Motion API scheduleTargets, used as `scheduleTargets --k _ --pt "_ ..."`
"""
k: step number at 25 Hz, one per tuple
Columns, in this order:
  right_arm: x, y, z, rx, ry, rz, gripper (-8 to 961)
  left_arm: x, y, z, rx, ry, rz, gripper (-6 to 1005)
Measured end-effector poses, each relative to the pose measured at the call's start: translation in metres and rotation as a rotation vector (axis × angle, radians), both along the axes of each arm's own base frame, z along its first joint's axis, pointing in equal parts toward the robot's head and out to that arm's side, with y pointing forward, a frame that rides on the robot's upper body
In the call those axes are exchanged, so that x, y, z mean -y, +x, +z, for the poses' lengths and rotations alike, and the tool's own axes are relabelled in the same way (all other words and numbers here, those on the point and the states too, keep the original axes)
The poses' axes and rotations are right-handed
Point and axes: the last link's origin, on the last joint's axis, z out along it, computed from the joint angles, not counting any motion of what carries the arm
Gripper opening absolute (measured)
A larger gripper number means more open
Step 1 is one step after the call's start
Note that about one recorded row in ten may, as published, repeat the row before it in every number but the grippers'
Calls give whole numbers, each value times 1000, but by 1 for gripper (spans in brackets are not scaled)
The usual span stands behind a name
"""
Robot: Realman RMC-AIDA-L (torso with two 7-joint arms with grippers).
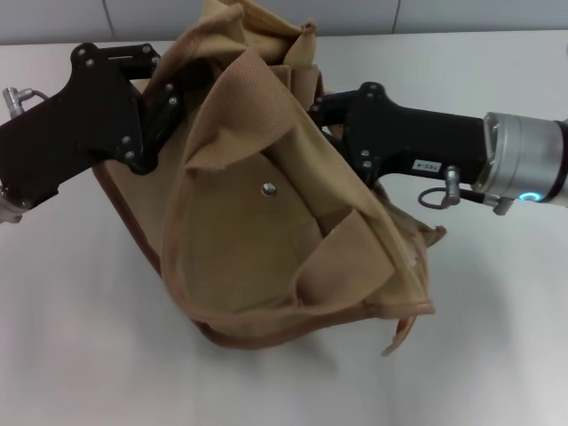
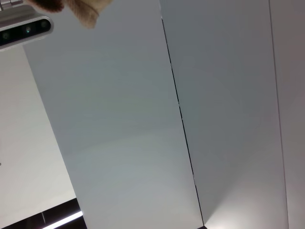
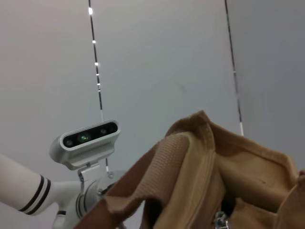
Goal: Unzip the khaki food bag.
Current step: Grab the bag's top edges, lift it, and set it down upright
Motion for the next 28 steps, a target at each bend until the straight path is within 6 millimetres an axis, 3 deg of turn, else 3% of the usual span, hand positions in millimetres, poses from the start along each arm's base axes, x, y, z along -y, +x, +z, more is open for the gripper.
scheduleTargets --k 9,14,17,22,28 --pt "-1 -1 1 2 15 8 147 -3 5 -1 -3 -3 -17 107" --pt "-1 -6 -6 36 -5 33 386 -4 6 -2 -8 -11 -22 108" --pt "-4 -6 -7 46 0 21 583 -4 7 -3 -9 -13 -25 110" --pt "-7 -9 -7 45 1 18 610 -5 8 -3 -8 -14 -28 111" --pt "-4 -14 -10 35 -10 38 414 -5 9 -3 -7 -14 -31 113"
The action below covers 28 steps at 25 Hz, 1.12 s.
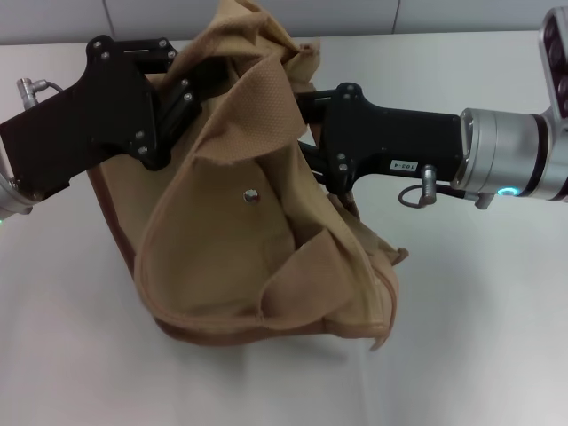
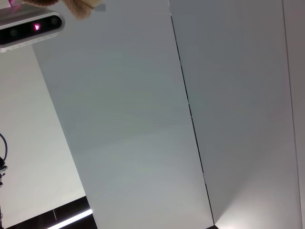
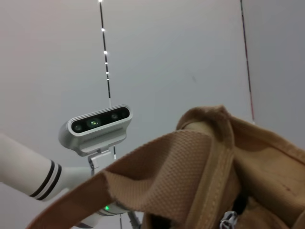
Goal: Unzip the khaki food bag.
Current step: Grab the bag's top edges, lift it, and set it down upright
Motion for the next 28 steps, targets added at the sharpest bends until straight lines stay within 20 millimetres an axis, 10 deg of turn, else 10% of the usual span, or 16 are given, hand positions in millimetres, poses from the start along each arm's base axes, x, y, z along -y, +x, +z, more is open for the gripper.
scheduleTargets --k 16,28 --pt "1 13 6 -54 53 -82 3 0 0 0 0 -1 -2 119" --pt "37 52 15 -14 30 -99 15 -4 2 5 32 32 12 123"
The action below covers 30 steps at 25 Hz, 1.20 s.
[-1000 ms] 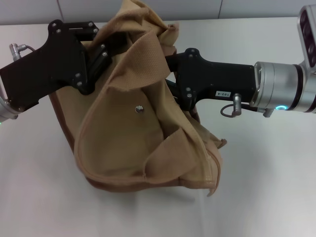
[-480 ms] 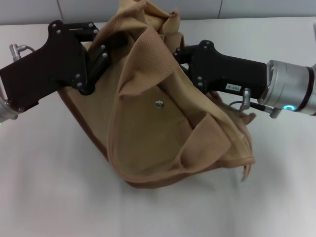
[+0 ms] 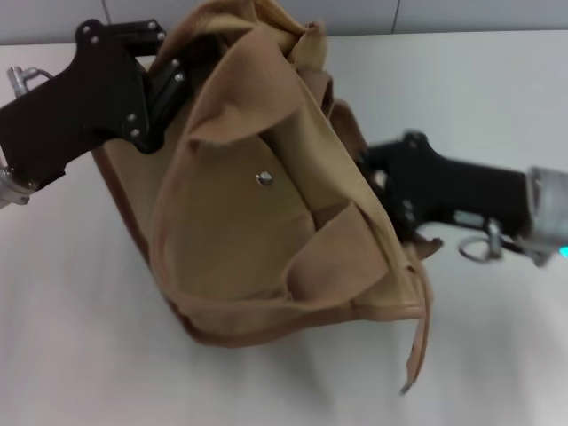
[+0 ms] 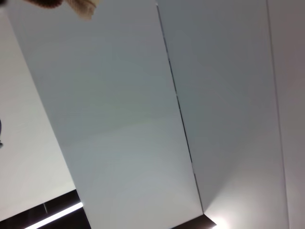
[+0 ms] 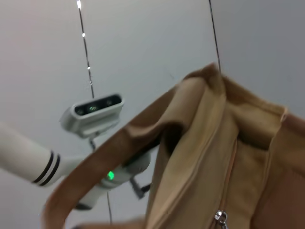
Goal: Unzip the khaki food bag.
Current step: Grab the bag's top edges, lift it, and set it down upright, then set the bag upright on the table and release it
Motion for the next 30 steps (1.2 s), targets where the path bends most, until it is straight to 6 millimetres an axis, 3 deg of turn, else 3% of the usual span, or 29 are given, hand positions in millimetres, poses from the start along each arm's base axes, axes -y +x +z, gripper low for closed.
scheduleTargets --k 5,10,18,23,26,30 --pt "39 32 9 29 -42 -35 30 -1 -1 3 17 19 12 125" --pt "65 60 21 54 -39 -100 46 -1 -1 3 21 22 16 127" --pt "64 80 58 -152 132 -271 70 -9 6 -4 86 22 51 130" --pt "65 89 69 -212 213 -335 85 -13 14 -24 163 56 99 132" --pt "67 93 74 -230 245 -354 292 -15 18 -39 172 47 135 133" --pt "69 95 78 -259 272 -365 371 -11 23 -55 167 66 150 134"
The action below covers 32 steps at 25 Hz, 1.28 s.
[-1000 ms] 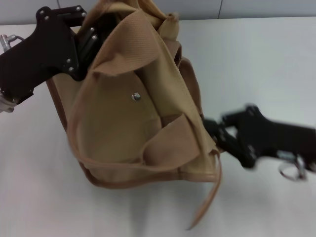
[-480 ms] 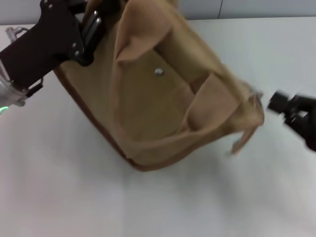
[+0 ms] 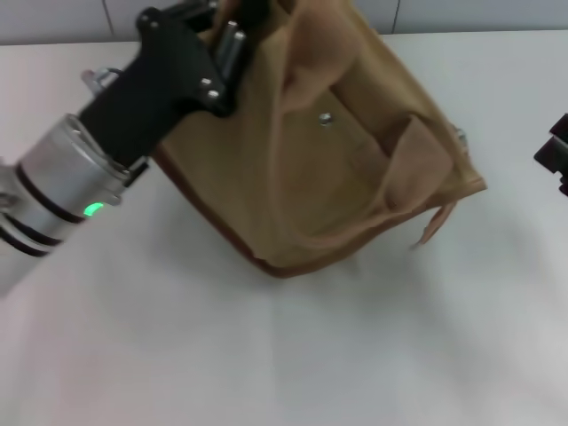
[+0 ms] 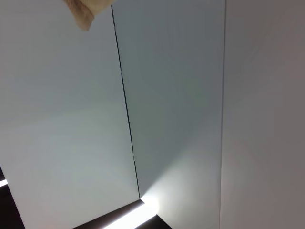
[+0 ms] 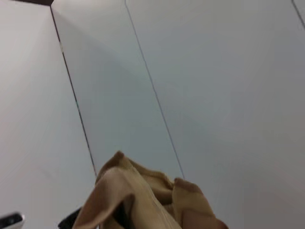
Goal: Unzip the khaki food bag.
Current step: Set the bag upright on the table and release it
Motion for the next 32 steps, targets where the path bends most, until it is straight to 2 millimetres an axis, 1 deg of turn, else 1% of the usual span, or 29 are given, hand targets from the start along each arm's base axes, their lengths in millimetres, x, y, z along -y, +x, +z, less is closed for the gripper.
scheduleTargets --k 3,7,9,12,14,17,18,20,22,25,31,32 --pt "-1 0 1 -11 10 -1 429 3 6 -13 0 2 14 135" --pt "0 -1 -3 -20 13 1 508 8 8 -19 18 -6 34 136" --pt "-1 -2 -6 -24 17 5 590 10 8 -21 24 -17 37 137" --pt "-3 -4 -8 -25 16 12 713 15 1 -24 22 -27 68 138" --pt "-4 -5 -9 -23 12 13 718 20 -9 -25 16 -29 104 139" --pt "-5 -6 -10 -23 11 15 725 36 -31 -23 5 -25 161 140" --pt "-5 -6 -10 -23 12 15 727 40 -36 -22 2 -21 171 140" --pt "-5 -6 -10 -24 13 16 727 53 -53 -19 -13 -9 207 141" --pt "-5 -6 -10 -25 13 18 727 64 -64 -16 -40 -8 202 142" --pt "-6 -7 -9 -24 13 25 726 77 -74 -12 -70 -27 183 143" --pt "-9 -9 -9 -23 12 31 728 86 -82 -9 -92 -40 177 145" --pt "-9 -9 -9 -23 12 31 729 88 -83 -7 -91 -37 176 171"
